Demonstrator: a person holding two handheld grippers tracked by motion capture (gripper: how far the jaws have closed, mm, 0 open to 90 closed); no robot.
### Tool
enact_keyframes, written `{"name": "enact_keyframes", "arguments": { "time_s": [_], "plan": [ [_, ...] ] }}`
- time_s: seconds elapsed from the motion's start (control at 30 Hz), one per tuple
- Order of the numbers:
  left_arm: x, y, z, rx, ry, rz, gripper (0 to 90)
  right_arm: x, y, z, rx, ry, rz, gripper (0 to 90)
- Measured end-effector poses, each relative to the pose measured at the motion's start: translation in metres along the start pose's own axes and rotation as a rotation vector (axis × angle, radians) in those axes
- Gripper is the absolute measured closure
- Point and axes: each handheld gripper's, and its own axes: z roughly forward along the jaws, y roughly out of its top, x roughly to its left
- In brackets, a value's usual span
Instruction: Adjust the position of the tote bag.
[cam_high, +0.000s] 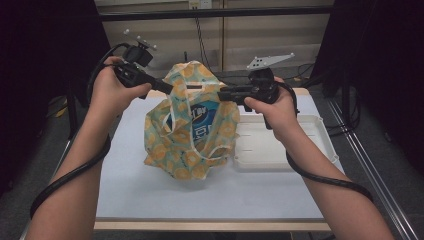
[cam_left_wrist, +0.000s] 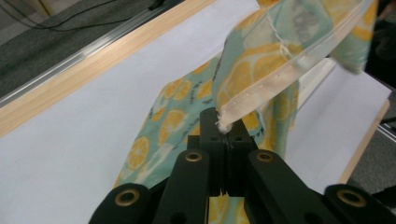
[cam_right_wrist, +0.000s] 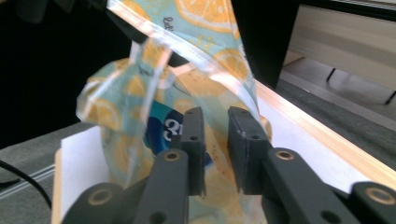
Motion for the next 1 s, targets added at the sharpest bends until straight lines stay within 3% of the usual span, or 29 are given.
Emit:
{"name": "enact_keyframes", "arguments": {
  "time_s": [0.2,0.23,0.3,0.33,0.37,0.4,0.47,0.53,0.73,0.87,1.0],
  "plan": [
    [0.011,-0.007,0.004,0.017,0.008,-0.029,88.9,-0.002,-0.003,-0.001,0.017,-0.044,-0.006,66.3],
    [0.012,-0.009,0.005,0.029,0.013,-0.019,88.8,-0.002,-0.003,-0.001,0.02,-0.052,-0.007,63.7],
    [0.013,-0.011,0.008,0.039,0.026,-0.041,87.8,-0.003,-0.004,-0.001,0.026,-0.07,-0.018,61.1],
    [0.014,-0.013,0.007,0.054,0.022,-0.029,87.5,-0.003,-0.004,-0.002,0.023,-0.082,-0.019,59.4],
    [0.013,-0.014,0.008,0.038,0.026,-0.053,87.6,-0.004,-0.005,-0.002,0.021,-0.088,-0.02,59.3],
    [0.015,-0.015,0.007,0.056,0.026,-0.032,87.7,-0.004,-0.005,-0.001,0.022,-0.088,-0.017,57.8],
    [0.013,-0.017,0.007,0.044,0.029,-0.043,87.9,-0.005,-0.006,-0.001,0.025,-0.103,-0.018,56.4],
    [0.014,-0.018,0.004,0.055,0.029,-0.02,87.9,-0.006,-0.007,0.0,0.027,-0.111,-0.013,55.3],
    [0.014,-0.022,0.001,0.052,0.034,-0.027,87.9,-0.009,-0.009,0.003,0.037,-0.118,0.014,49.5],
    [0.013,-0.023,0.003,0.057,0.038,-0.019,88.0,-0.007,-0.013,0.007,0.057,-0.095,-0.016,65.7],
    [0.016,-0.026,0.001,0.048,0.041,-0.034,88.0,-0.005,-0.013,0.006,0.073,-0.119,-0.068,86.6]
  ]
}}
